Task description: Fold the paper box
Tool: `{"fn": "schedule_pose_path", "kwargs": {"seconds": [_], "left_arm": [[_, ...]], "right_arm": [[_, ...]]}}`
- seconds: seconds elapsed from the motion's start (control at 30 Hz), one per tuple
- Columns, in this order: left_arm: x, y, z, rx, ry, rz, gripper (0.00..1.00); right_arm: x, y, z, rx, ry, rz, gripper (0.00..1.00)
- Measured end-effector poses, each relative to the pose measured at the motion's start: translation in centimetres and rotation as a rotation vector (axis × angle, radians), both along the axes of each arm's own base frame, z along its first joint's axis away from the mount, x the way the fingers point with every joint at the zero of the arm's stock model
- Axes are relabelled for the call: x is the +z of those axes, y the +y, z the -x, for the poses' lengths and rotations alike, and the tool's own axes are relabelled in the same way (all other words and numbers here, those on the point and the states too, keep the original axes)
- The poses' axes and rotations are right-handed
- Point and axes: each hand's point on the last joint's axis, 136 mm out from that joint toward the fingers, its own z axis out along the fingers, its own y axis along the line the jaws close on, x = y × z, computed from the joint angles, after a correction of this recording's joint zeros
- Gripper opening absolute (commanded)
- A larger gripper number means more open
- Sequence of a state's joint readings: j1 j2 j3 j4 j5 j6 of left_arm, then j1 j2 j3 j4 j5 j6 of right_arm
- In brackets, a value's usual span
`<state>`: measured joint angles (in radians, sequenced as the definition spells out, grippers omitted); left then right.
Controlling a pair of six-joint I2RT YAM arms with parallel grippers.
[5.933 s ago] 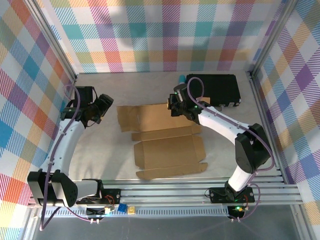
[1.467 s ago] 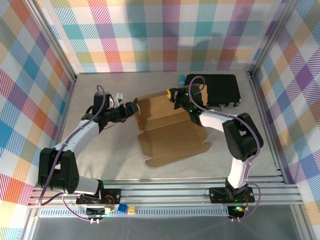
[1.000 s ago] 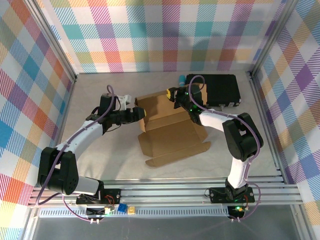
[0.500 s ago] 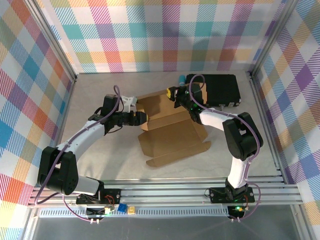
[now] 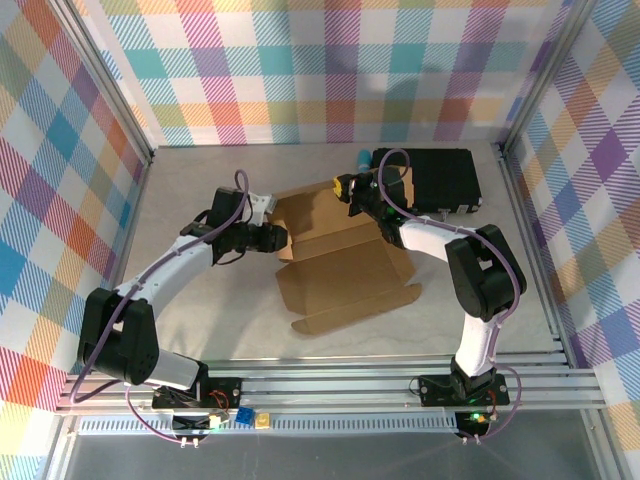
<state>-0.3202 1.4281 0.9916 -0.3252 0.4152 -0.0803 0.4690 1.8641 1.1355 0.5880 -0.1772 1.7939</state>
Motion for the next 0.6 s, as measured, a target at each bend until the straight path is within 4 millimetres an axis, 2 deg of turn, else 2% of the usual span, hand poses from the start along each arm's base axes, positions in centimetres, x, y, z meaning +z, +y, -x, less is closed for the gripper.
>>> {"fn": "schedule_pose_path", "kwargs": {"seconds": [0.13, 0.37, 0.6], "left_arm": [[-0.4, 0.8, -0.4, 0.038, 0.019, -0.055, 0.31], [0.0, 2.3, -0.8, 0.107, 0.037, -0.151, 0.43], [-0.1, 4.0, 0.0, 0.143, 0.047, -0.235, 0.49]], "right_arm": [[-0.1, 0.0, 0.0, -0.001, 0.002, 0.001, 0.0], [-0.1, -0.3, -0.1, -0.005, 0.002, 0.001, 0.0], [-0.1, -0.3, -0.1, -0.005, 0.002, 0.001, 0.0]]}}
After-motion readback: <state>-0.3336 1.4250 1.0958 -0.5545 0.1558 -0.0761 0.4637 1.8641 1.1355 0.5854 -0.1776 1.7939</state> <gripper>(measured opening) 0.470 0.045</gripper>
